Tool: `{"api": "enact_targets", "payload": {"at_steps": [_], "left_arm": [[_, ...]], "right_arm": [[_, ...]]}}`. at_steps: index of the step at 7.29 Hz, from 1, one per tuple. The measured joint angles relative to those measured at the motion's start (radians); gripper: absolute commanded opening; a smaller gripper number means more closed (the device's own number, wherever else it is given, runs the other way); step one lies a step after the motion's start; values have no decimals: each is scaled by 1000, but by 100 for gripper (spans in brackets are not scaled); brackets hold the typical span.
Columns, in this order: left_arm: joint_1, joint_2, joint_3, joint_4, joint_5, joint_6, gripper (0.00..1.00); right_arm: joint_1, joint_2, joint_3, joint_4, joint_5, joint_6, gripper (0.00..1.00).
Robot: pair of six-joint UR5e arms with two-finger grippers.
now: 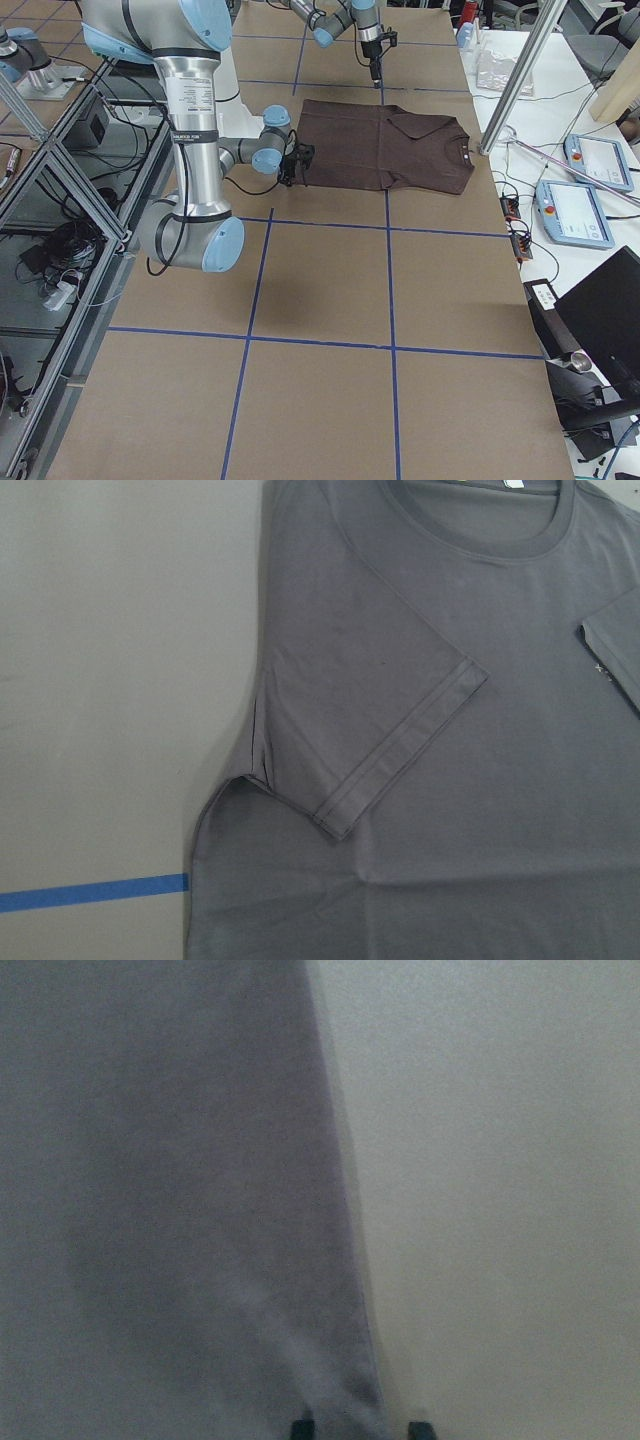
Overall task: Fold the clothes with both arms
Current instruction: 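Move the left gripper down to the other hem corner nearest the robot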
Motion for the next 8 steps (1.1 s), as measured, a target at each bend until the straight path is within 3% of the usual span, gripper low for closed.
{"api": "enact_targets", "payload": {"at_steps": [2, 6, 8], "left_arm": [[1, -1, 3, -1, 1, -1, 100], [1, 0, -5, 2, -2, -53, 100], [13, 80, -85, 7, -21, -179, 100]], "right_arm": [[0, 1, 3, -1, 1, 0, 0], [4, -3, 29, -5, -5, 6, 0], [8, -7, 69, -5, -1, 5, 0]]}}
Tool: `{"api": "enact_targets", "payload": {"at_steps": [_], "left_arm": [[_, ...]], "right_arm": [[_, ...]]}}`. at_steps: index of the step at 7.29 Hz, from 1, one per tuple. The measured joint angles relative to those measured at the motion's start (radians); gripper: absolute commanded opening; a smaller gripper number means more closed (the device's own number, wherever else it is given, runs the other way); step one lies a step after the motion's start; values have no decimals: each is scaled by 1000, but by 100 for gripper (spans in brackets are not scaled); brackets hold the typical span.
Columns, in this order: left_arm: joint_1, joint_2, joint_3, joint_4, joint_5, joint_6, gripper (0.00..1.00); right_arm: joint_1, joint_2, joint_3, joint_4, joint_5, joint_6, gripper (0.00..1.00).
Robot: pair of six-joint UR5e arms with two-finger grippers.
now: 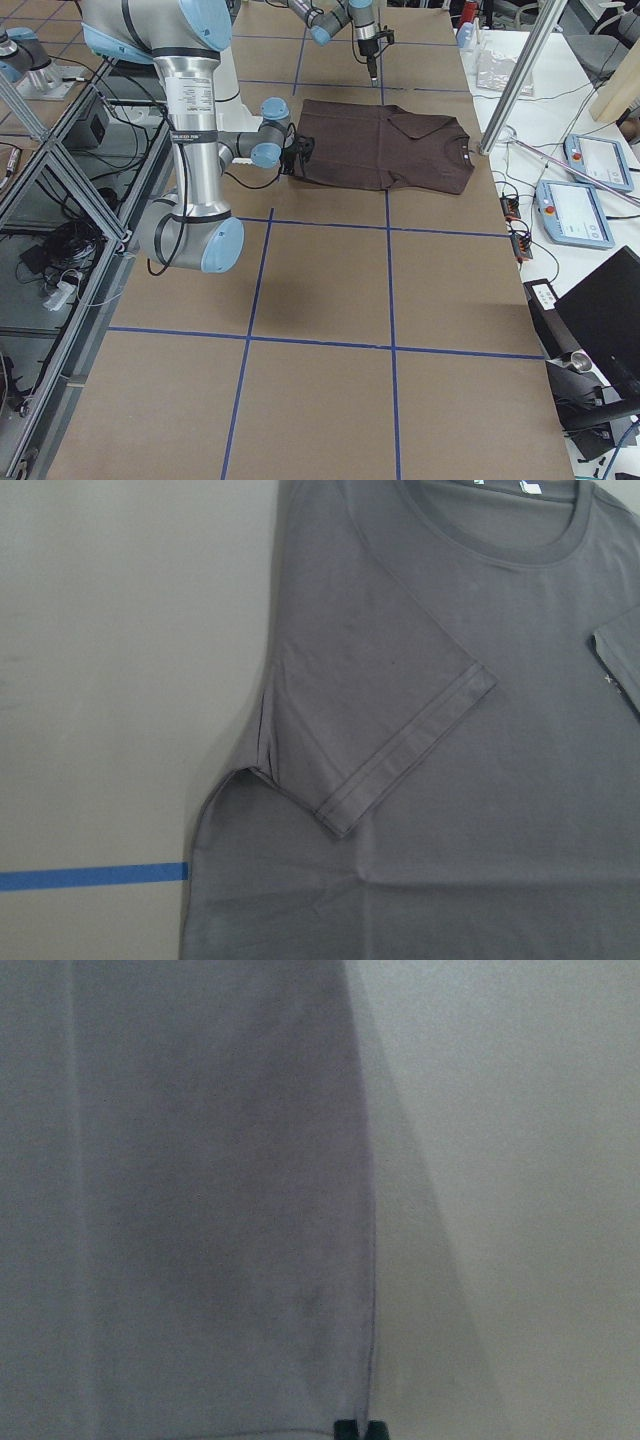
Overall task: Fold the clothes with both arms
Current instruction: 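Move the left gripper down to the other hem corner nearest the robot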
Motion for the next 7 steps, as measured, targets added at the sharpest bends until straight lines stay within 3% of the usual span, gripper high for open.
{"api": "enact_targets", "payload": {"at_steps": [2, 3, 5, 7], "left_arm": [[83, 154, -161, 3, 23, -212, 100], [163, 194, -195, 19, 92, -315, 100], [334, 216, -210, 118, 259, -487, 98], [433, 222, -209, 159, 337, -600, 98]], "right_arm": [[9, 1, 36, 1, 7, -1, 0], [16, 3, 43, 3, 9, -2, 0], [27, 6, 53, 8, 11, -2, 0], [31, 7, 62, 10, 12, -2, 0]]}}
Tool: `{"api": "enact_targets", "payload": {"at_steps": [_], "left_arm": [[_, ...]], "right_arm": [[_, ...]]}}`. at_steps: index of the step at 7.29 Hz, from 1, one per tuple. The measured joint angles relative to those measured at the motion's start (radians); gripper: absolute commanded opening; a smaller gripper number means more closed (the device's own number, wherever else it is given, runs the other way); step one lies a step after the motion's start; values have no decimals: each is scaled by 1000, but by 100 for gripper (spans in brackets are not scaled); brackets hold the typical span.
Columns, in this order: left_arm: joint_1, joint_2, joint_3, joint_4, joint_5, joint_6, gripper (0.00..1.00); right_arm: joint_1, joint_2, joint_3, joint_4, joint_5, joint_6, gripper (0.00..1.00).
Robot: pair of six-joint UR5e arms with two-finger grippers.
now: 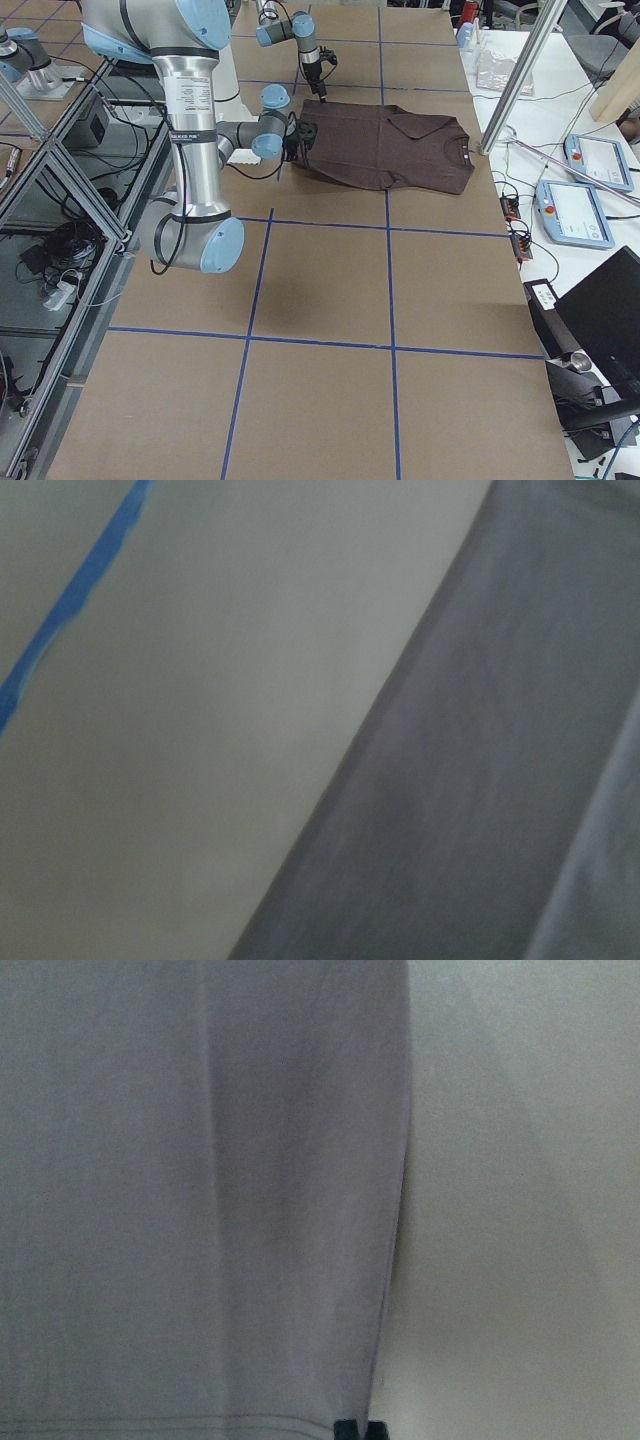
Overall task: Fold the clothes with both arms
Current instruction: 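Move the left gripper down to the other hem corner nearest the robot, then grasp both hem corners with the left and right grippers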
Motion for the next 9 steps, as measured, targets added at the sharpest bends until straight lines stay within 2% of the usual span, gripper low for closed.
{"api": "enact_targets", "payload": {"at_steps": [6, 8, 9], "left_arm": [[35, 18, 3, 54, 21, -22, 98], [41, 21, 0, 55, 19, -21, 88], [42, 21, -1, 56, 18, -25, 68]], "right_arm": [[15, 1, 12, 1, 0, -2, 0], [23, 1, 11, 1, 2, -4, 0], [28, 1, 11, 1, 6, -5, 0]]}}
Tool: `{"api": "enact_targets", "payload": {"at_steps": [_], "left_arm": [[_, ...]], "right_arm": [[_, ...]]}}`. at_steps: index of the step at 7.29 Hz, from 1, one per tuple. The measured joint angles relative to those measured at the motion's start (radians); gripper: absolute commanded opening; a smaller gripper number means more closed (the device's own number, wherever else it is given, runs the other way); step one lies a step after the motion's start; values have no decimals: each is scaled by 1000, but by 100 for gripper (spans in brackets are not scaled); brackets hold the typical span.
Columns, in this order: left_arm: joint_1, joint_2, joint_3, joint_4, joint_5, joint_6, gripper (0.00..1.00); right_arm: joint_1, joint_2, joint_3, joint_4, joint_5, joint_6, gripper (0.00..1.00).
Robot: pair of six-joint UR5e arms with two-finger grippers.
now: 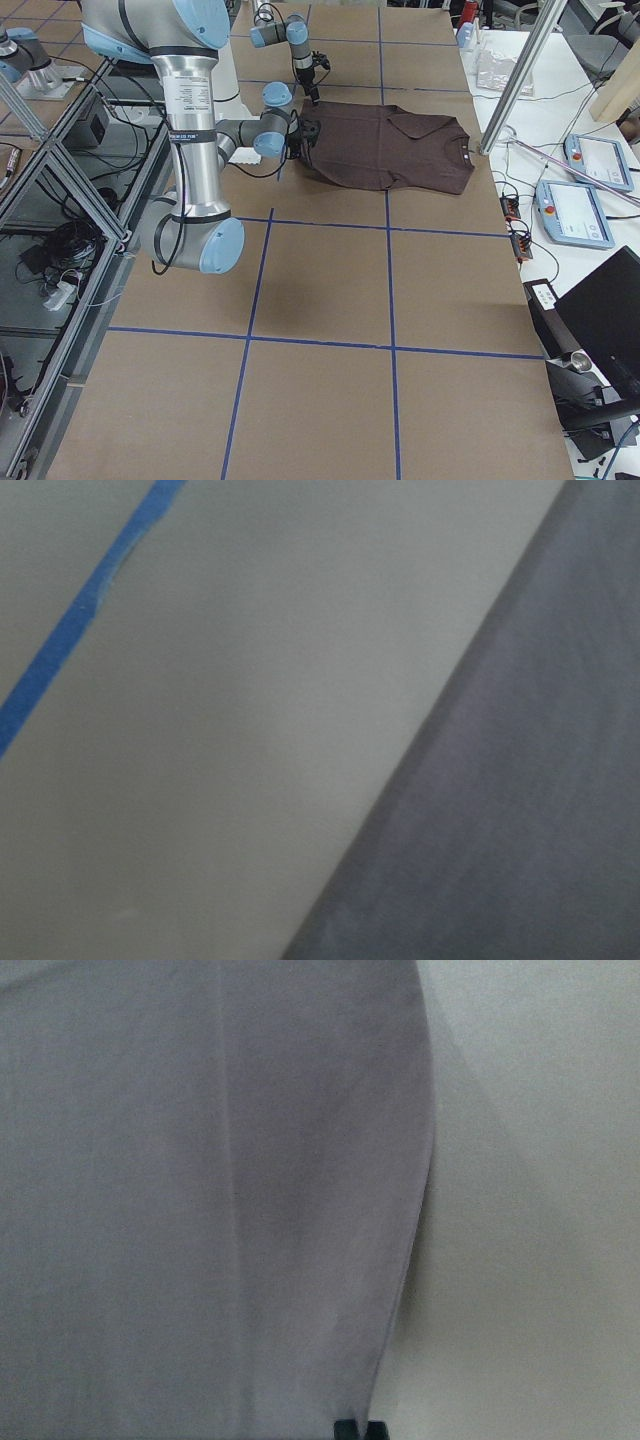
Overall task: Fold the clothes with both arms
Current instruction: 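Grasp both hem corners with the left and right grippers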
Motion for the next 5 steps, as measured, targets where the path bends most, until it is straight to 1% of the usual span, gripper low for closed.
{"api": "enact_targets", "payload": {"at_steps": [1, 2, 4, 5], "left_arm": [[2, 0, -1, 0, -1, -4, 44], [5, 0, -1, 1, -2, -7, 26], [11, -2, -2, 3, -3, -10, 7], [13, -3, -3, 4, -4, -10, 0]], "right_arm": [[4, 0, 0, 0, 5, -1, 0], [6, 0, 0, 0, 7, -1, 0], [7, 0, 0, 0, 9, -1, 0], [8, 1, 0, 0, 11, -1, 0]]}}
